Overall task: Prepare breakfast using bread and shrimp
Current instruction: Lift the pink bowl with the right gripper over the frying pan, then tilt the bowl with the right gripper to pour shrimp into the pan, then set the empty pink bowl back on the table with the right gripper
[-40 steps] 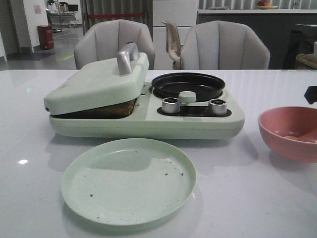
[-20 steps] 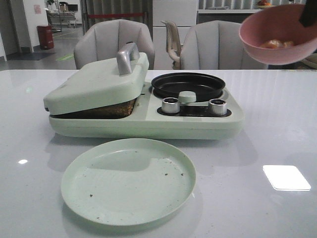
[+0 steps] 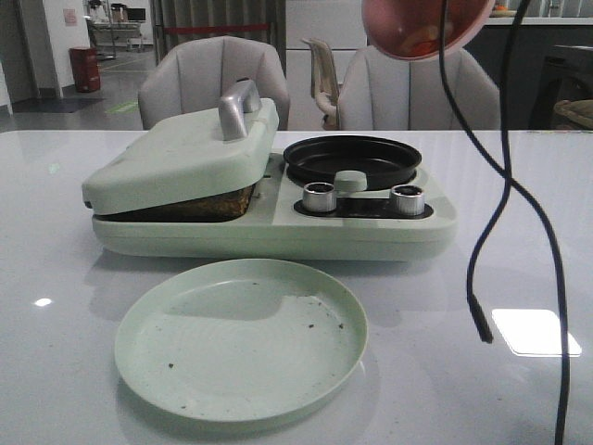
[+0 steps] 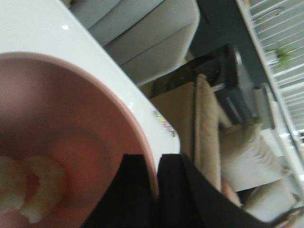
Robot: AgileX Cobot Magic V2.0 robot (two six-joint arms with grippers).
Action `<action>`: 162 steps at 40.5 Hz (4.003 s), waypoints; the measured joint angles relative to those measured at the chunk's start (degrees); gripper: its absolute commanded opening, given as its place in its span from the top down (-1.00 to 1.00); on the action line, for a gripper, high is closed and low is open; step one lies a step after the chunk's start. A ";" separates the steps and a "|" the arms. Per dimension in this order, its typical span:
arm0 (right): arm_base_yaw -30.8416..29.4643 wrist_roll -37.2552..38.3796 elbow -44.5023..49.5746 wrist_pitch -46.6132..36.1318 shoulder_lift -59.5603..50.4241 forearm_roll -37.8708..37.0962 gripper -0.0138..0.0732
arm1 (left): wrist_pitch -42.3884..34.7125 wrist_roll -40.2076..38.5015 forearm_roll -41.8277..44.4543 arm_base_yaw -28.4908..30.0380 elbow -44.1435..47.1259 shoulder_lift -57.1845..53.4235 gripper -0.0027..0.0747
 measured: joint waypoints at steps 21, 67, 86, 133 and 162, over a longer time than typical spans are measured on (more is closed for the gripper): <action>4.40 11.47 -5.19 6.56 10.63 -22.93 0.58 | 0.00 0.00 0.00 0.00 0.00 0.00 0.67; -1.92 -2.31 -9.19 12.28 6.27 19.66 0.59 | 0.10 0.00 3.00 0.00 0.00 0.00 0.67; -29.55 -14.28 28.47 -0.19 -17.69 61.42 0.59 | 0.10 0.00 3.13 0.00 0.00 0.00 0.67; -39.46 -31.77 41.90 -15.71 -7.51 89.53 -0.31 | 0.10 0.00 3.23 0.00 0.00 0.00 0.67; -33.33 -38.21 29.71 3.88 -35.03 87.64 -0.26 | -0.13 0.00 3.23 0.00 0.00 0.00 0.67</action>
